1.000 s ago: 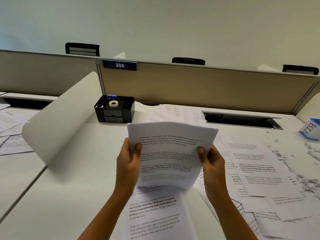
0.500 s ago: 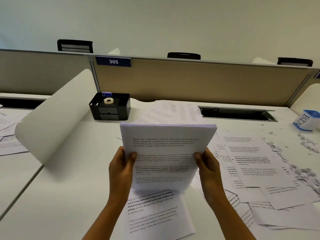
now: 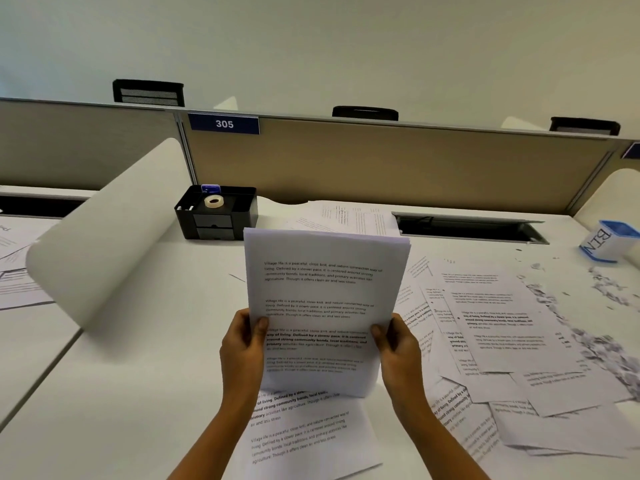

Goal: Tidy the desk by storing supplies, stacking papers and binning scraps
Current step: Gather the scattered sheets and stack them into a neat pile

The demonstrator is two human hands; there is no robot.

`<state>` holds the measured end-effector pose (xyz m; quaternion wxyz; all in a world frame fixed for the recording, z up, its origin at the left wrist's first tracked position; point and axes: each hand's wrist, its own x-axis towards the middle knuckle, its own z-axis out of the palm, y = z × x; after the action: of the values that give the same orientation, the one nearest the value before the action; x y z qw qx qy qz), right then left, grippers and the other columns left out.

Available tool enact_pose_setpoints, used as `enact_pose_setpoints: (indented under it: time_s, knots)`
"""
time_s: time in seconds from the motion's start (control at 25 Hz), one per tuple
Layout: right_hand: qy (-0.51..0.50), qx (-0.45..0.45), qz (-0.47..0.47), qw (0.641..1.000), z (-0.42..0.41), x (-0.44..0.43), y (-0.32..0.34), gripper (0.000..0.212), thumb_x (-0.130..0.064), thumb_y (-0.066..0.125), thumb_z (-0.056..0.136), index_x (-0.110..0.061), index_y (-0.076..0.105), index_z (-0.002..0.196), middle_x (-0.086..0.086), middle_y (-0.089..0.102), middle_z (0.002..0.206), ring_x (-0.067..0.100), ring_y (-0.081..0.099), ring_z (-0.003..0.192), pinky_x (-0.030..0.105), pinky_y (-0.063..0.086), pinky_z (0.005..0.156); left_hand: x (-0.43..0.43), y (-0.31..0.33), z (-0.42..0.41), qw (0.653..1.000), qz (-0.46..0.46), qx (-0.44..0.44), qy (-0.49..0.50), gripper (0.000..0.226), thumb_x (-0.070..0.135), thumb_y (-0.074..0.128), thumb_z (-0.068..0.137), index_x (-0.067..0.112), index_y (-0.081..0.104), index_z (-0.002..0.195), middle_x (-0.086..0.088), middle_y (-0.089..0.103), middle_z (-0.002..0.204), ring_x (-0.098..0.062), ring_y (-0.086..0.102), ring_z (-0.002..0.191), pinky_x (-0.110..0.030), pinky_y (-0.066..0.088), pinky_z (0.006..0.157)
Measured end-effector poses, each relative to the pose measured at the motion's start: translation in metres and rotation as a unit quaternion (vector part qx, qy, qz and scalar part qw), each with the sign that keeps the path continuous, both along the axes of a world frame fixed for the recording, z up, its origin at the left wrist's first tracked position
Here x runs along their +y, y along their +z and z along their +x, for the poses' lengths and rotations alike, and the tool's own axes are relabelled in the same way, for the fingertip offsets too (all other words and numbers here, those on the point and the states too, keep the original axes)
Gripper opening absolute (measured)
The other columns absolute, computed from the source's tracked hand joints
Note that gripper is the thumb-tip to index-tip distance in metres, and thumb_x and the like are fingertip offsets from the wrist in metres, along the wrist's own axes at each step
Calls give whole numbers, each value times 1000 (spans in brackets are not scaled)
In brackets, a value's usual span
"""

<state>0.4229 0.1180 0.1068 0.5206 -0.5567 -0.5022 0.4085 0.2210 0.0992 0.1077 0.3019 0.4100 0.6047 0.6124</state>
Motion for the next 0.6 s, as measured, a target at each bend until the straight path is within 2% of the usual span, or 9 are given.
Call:
enact_pose_setpoints:
  time_s: [0.12,0.24,0.32,0.4,0.48,0.52,0.6]
  knots:
    - [-50,-107,36,992,-4,3,-5,3,-19,54,91,-17,54,93,3,65,93,16,61,85,33,56,82,2,-6,-5,999,-44,-17,-26,13,23,45,95,20,58,98,4,67,97,-15,63,89,-28,54,74]
    - [-88,-107,69,988,-1,10,-4,4,-21,53,92,-20,54,95,3,65,92,16,65,83,27,58,73,6,-12,-18,995,-90,-24,-28,28,30,35,99,16,58,108,-1,67,104,-22,64,93,-29,53,76]
    - [-118,-98,67,986,3,16,-1,3,-20,51,93,-20,52,96,1,64,91,14,65,78,15,55,61,6,-21,-29,985,-163,56,-34,28,28,38,99,14,55,116,-7,64,112,-25,62,97,-32,51,80]
    - [-149,-95,60,982,9,19,4,3,-19,50,94,-19,52,97,0,62,91,11,63,75,6,50,55,1,-35,-35,933,-288,206,-66,35,30,47,95,13,47,126,-12,54,125,-28,54,111,-34,43,90]
    - [-159,-89,40,982,17,21,6,5,-18,50,95,-17,53,98,1,63,92,10,62,74,11,52,55,-6,-47,-34,880,-380,278,-69,49,38,48,93,12,38,133,-18,42,134,-33,43,123,-38,36,100]
    - [-151,-84,17,985,20,22,5,7,-19,50,95,-16,54,99,2,64,93,13,63,75,18,56,61,-8,-49,-32,874,-398,274,-55,53,41,46,93,11,35,135,-20,39,137,-35,39,126,-40,32,103]
    - [-116,-61,-52,990,22,21,0,12,-20,50,94,-16,56,104,4,66,96,19,65,80,37,58,74,-8,-49,-29,889,-396,231,-16,56,42,43,94,9,31,138,-23,36,140,-36,33,130,-43,28,106]
